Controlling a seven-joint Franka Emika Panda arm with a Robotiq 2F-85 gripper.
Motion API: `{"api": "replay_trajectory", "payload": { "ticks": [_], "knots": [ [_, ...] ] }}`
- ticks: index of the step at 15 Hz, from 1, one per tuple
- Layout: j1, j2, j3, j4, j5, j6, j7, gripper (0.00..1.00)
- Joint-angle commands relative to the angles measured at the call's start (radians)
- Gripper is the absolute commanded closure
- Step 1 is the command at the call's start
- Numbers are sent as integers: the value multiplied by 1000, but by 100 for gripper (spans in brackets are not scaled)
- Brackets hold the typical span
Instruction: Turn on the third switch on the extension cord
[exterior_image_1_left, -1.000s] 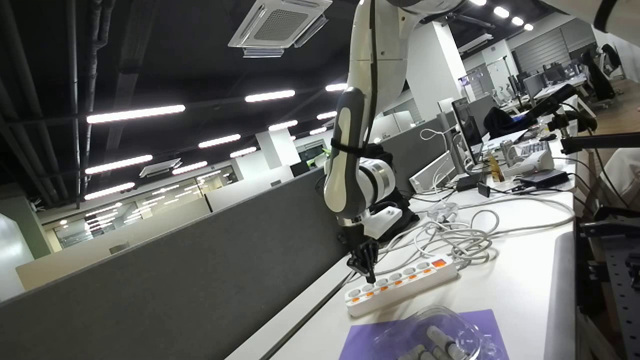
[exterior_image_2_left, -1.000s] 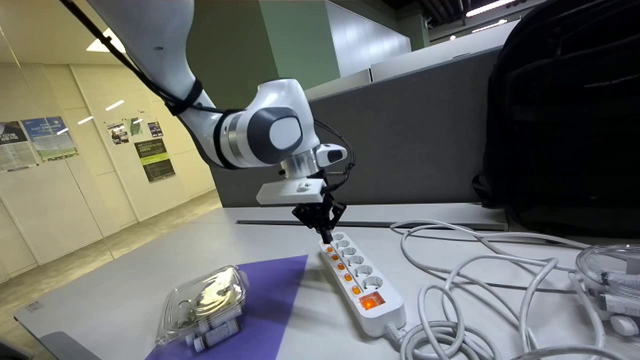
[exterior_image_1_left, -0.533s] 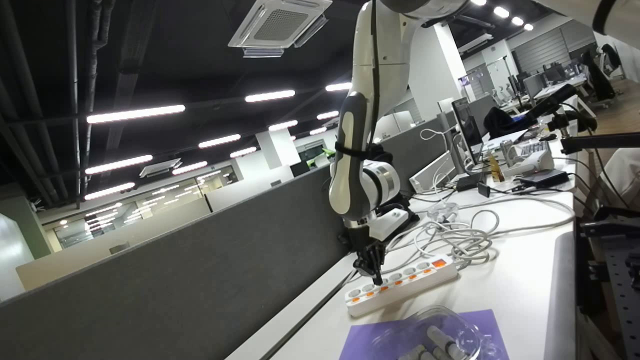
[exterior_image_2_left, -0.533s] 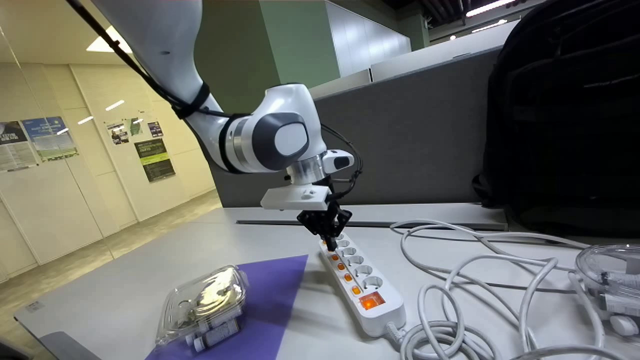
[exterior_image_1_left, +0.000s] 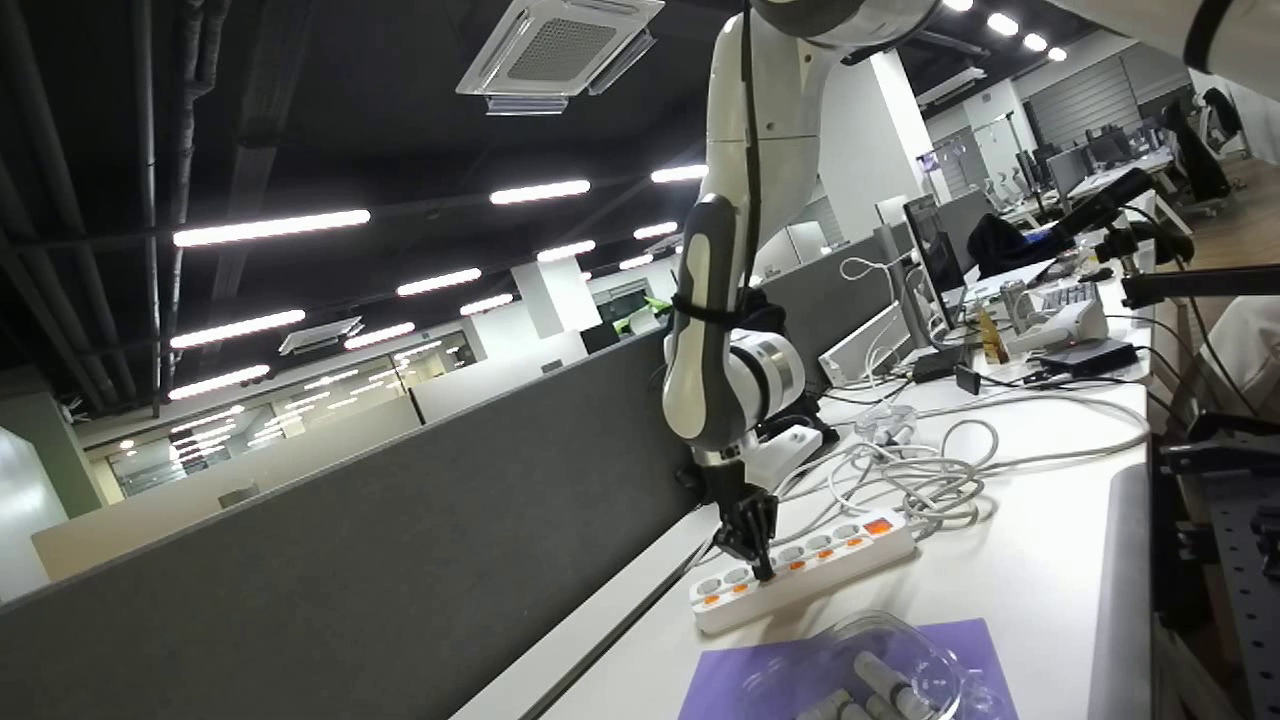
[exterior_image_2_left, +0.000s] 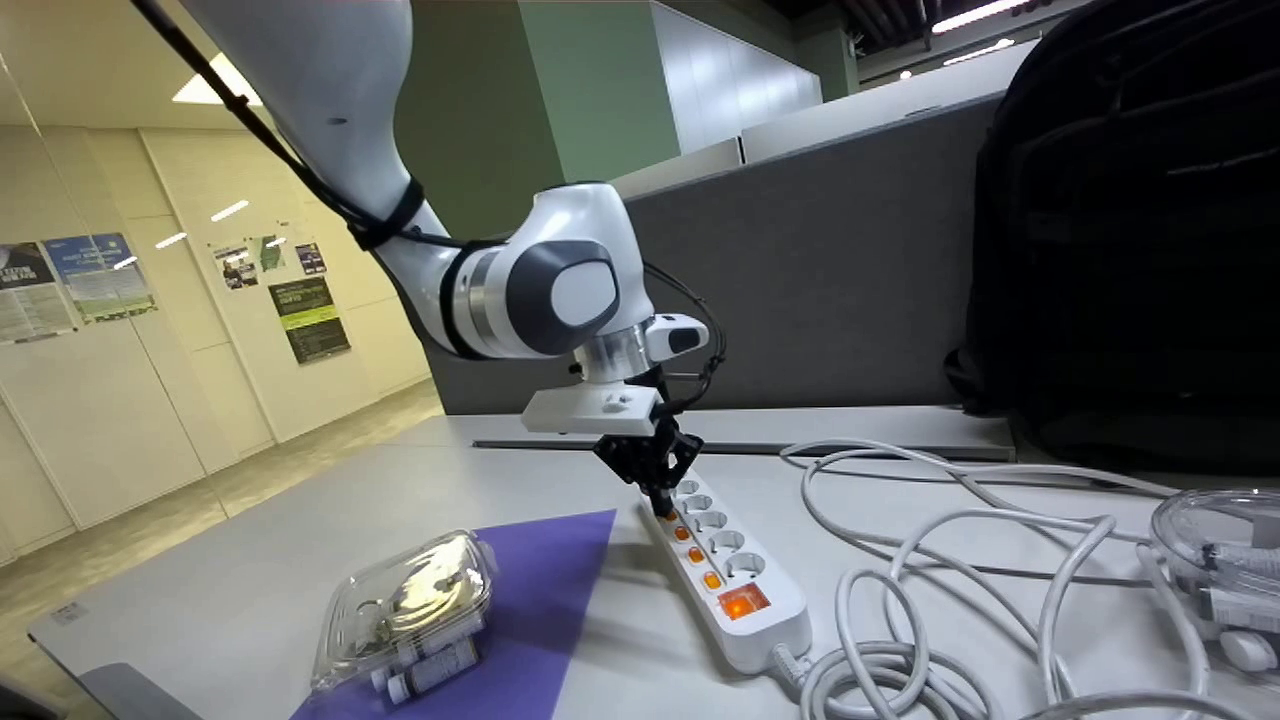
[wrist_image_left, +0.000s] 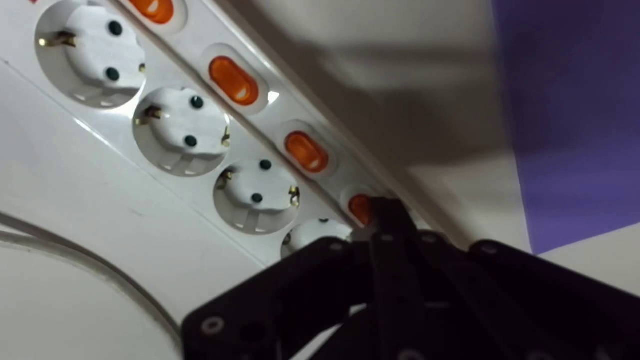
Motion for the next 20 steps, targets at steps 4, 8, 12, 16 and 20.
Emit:
{"api": "replay_trajectory", "payload": {
  "ticks": [4,8,12,16,20],
  "knots": [
    [-5,22,3,24,-2,-34,12,100],
    [-10,52,9,71,1,-132,0,100],
    [-10,98,8,149,6,-265,-7,100],
    [-14,138,6,220,19,-379,-5,100],
    [-55,160,38,289,90,-559,-67,100]
  ]
}}
